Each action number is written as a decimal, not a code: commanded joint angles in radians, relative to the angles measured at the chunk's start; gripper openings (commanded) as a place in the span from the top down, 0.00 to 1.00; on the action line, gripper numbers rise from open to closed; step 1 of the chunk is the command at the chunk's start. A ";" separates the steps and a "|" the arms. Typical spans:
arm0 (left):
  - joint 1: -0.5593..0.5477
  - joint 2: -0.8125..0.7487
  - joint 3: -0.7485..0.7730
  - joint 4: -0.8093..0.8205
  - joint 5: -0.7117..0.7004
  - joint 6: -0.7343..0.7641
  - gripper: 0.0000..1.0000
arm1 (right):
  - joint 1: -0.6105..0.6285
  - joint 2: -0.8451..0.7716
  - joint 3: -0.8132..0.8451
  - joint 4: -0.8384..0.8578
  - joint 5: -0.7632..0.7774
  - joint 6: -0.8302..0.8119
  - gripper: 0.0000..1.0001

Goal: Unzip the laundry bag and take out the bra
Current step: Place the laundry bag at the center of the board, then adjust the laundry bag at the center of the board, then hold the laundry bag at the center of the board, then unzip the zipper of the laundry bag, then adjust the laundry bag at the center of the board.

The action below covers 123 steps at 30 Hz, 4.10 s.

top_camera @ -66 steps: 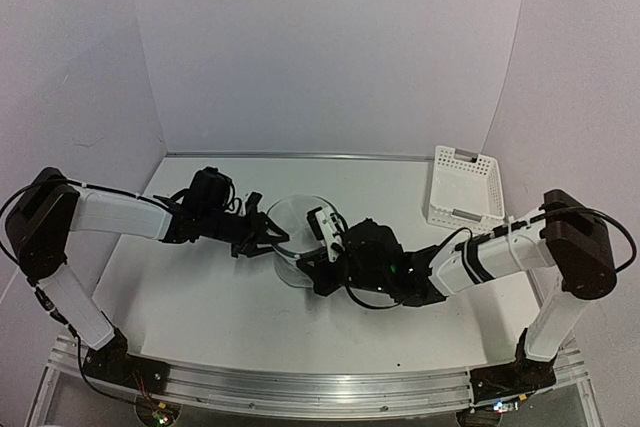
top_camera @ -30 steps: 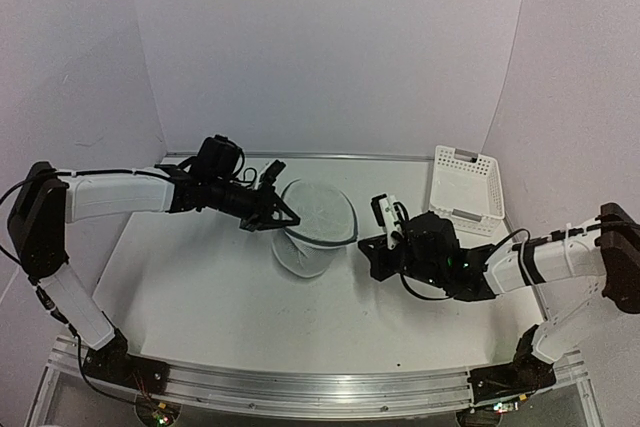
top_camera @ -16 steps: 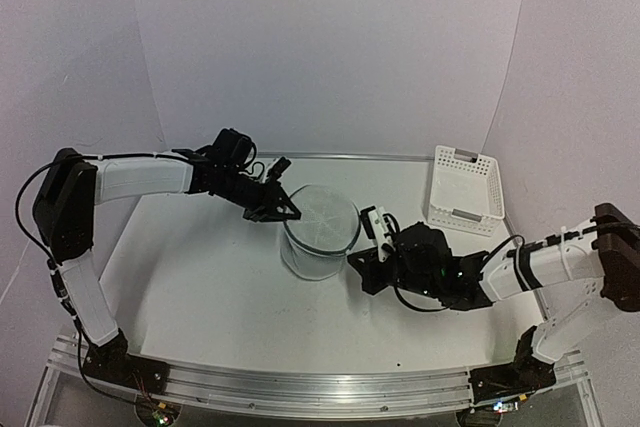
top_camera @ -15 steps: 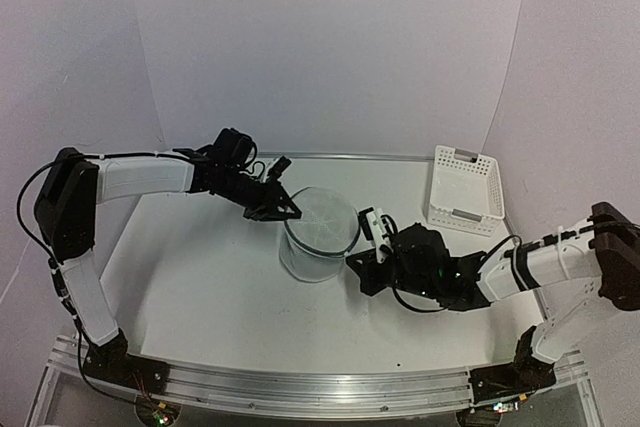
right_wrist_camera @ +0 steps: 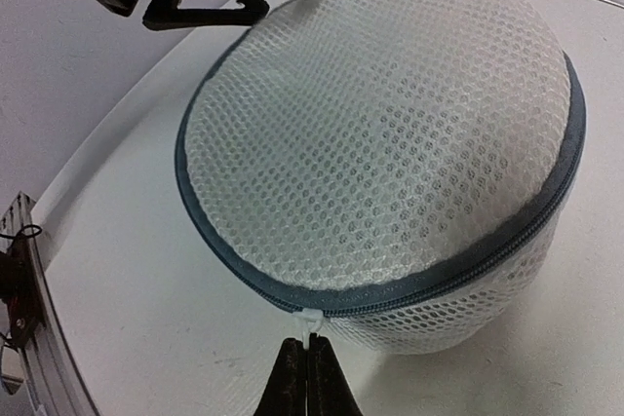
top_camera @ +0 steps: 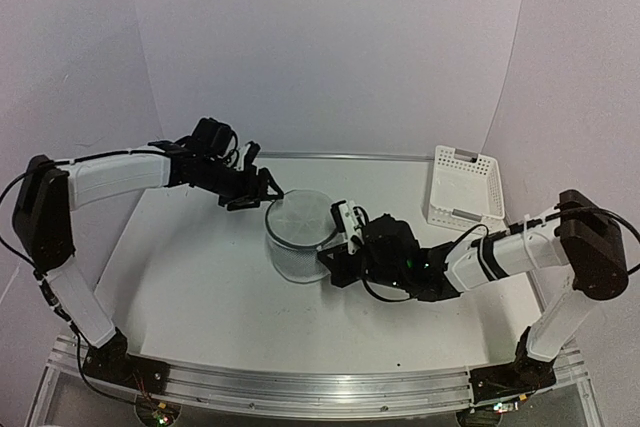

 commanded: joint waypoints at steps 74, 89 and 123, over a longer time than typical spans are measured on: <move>-0.055 -0.187 -0.484 0.718 0.253 -0.475 1.00 | 0.069 -0.149 -0.136 -0.014 0.136 0.000 1.00; -0.055 -0.199 -0.443 0.712 0.363 -0.377 1.00 | -0.037 -0.206 -0.187 -0.048 0.159 -0.093 1.00; -0.010 -0.050 0.010 0.024 -0.060 0.007 0.47 | 0.084 0.073 0.161 -0.016 0.038 -0.043 1.00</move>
